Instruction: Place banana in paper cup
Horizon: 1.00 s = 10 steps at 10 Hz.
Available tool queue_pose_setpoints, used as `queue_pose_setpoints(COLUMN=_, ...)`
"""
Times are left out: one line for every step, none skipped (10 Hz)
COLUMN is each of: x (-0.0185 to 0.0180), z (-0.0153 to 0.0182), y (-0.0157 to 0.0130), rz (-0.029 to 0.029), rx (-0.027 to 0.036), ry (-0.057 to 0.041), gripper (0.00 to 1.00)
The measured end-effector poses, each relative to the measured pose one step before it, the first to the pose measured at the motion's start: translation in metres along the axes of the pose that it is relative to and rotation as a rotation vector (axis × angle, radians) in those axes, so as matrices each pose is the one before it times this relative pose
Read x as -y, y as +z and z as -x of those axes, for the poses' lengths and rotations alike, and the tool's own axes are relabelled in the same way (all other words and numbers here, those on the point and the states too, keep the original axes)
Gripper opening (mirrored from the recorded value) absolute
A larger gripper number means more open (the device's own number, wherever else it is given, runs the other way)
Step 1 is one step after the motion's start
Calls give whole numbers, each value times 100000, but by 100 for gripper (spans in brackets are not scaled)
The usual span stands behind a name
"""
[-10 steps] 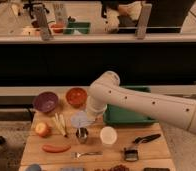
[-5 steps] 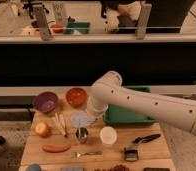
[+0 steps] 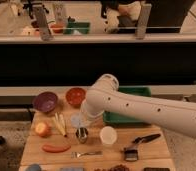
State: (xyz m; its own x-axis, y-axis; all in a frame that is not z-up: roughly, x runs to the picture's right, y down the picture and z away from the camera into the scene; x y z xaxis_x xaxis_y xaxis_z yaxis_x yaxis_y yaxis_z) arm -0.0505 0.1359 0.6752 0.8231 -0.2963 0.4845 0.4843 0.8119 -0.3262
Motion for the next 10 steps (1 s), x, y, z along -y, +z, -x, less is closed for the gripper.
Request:
queue_pose_setpoints(x=-152, z=-366, y=-121, rz=315, rx=-853, ry=2138, gripper=80)
queue_pose_setpoints(x=-45, z=-171, y=-15, rz=438, rx=-931, ry=1578, gripper=80)
queue_pose_setpoints(x=53, z=64, y=4, rz=460, rx=-434, ry=832, gripper=80)
queue_pose_setpoints(x=303, z=114, y=93, rz=506, rx=861, ry=662, gripper=80)
queue_pose_setpoints(x=542, z=713, y=438, rz=1199, rx=1774, ry=-226, gripper=80)
queue_pose_setpoints(x=589, z=770, y=468, rz=534, rx=1894, ry=-461, gripper=80)
queue_pose_setpoints(x=330, z=286, y=359, rz=413, rx=1745, ry=-367, gripper=80)
queue_pose_setpoints(x=207, z=-12, y=730, rz=1083, rx=2043, ry=-544, gripper=80)
queue_pose_setpoints(x=392, z=548, y=733, rz=189, rx=1497, ry=-1740, gripper=80)
queue_pose_setpoints(x=333, z=621, y=681, rz=-3, rx=1039, ry=-1566, gripper=80)
